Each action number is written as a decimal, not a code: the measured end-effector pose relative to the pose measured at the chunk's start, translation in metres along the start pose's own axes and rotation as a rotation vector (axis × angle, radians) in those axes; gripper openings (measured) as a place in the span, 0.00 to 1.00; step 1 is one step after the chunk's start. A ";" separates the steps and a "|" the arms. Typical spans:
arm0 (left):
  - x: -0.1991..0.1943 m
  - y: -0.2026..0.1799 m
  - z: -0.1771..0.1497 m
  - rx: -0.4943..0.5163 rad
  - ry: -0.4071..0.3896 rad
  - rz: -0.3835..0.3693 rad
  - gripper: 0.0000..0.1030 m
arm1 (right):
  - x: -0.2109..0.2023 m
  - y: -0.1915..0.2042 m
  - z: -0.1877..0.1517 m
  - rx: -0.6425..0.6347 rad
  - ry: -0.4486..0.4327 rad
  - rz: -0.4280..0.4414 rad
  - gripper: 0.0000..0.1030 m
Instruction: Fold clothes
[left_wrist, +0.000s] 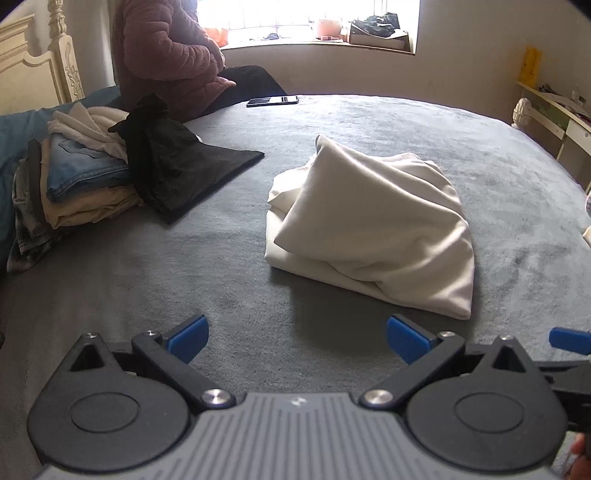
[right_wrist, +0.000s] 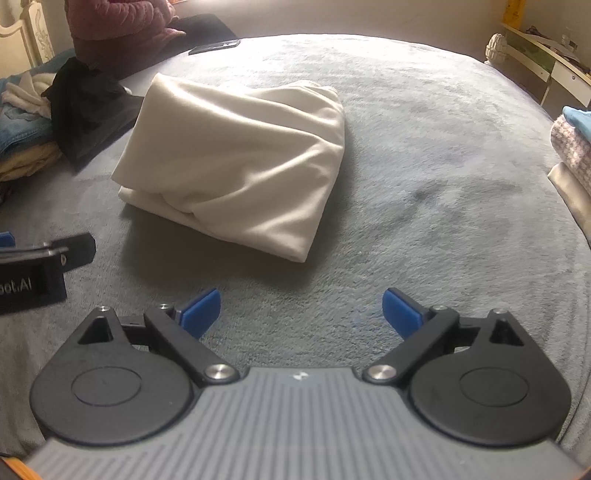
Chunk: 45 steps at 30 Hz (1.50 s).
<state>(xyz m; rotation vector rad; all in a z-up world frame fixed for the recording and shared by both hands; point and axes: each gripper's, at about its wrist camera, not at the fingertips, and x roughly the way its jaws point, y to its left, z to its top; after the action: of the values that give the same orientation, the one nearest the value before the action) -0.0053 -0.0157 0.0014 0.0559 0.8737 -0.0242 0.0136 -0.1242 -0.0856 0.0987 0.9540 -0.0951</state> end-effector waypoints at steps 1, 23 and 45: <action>0.000 0.000 0.000 0.002 0.001 -0.001 1.00 | 0.000 -0.001 0.001 -0.001 -0.002 0.001 0.92; 0.003 0.002 0.000 -0.019 0.019 0.003 1.00 | 0.004 -0.009 0.001 0.001 -0.004 0.009 0.94; 0.002 0.006 0.000 -0.043 0.017 -0.015 1.00 | 0.001 -0.012 0.003 -0.022 -0.022 0.003 0.94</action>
<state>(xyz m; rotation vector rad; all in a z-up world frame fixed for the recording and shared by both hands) -0.0038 -0.0097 -0.0005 0.0093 0.8915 -0.0191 0.0147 -0.1370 -0.0849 0.0782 0.9322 -0.0825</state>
